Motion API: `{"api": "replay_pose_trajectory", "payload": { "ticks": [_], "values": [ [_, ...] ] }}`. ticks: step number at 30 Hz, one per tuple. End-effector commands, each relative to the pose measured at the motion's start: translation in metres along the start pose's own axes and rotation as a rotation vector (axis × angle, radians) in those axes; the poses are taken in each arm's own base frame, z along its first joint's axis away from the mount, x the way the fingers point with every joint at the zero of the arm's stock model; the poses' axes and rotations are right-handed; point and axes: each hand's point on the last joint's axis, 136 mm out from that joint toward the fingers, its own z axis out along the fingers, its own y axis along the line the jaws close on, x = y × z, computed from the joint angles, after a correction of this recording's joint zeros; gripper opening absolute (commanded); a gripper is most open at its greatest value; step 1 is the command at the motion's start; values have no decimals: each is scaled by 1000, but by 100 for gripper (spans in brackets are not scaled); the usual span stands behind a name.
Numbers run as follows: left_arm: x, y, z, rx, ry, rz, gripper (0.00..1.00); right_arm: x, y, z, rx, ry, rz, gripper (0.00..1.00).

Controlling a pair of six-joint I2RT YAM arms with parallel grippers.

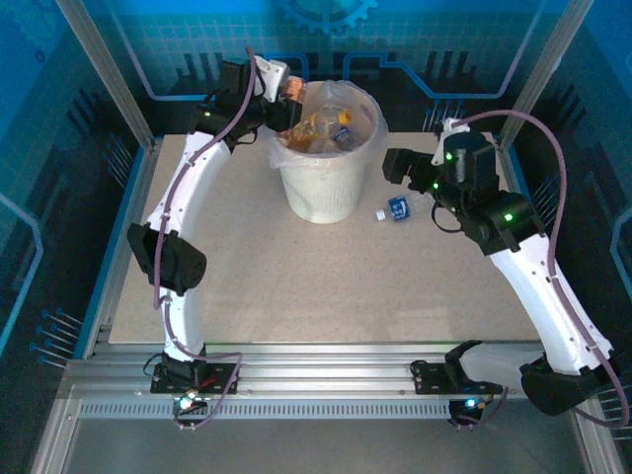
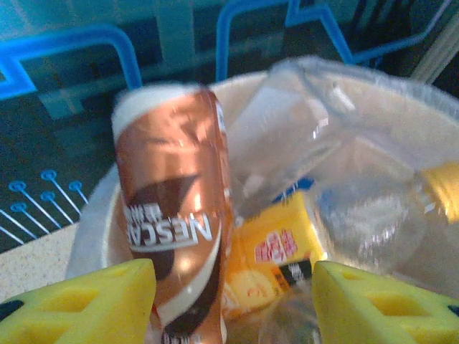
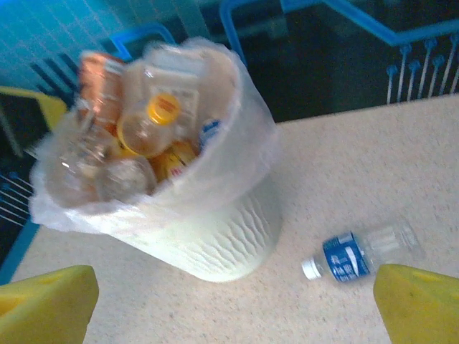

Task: Put the plastic bottles in the bin

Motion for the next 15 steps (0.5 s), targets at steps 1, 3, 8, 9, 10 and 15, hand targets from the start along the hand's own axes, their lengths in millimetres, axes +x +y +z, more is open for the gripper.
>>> {"api": "replay_pose_trajectory", "payload": {
  "ticks": [1, 3, 8, 9, 10, 15],
  "values": [
    [-54, 23, -9, -44, -215, -124, 59, 22, -27, 8, 101, 46, 32, 100],
    [-66, 36, -6, -28, -280, -241, 56, 32, -40, 11, 141, 56, 51, 100],
    [-71, 50, 19, 51, -323, -405, 53, 53, -72, 15, 213, 86, 119, 100],
    [-70, 50, 26, 73, -322, -421, 53, 57, -76, 17, 218, 94, 135, 100],
    [-69, 50, 31, 86, -322, -432, 53, 62, -81, 19, 227, 102, 148, 100],
    [-56, 45, 62, 165, -289, -462, 49, 84, -101, 36, 260, 144, 202, 100]
  ]
}}
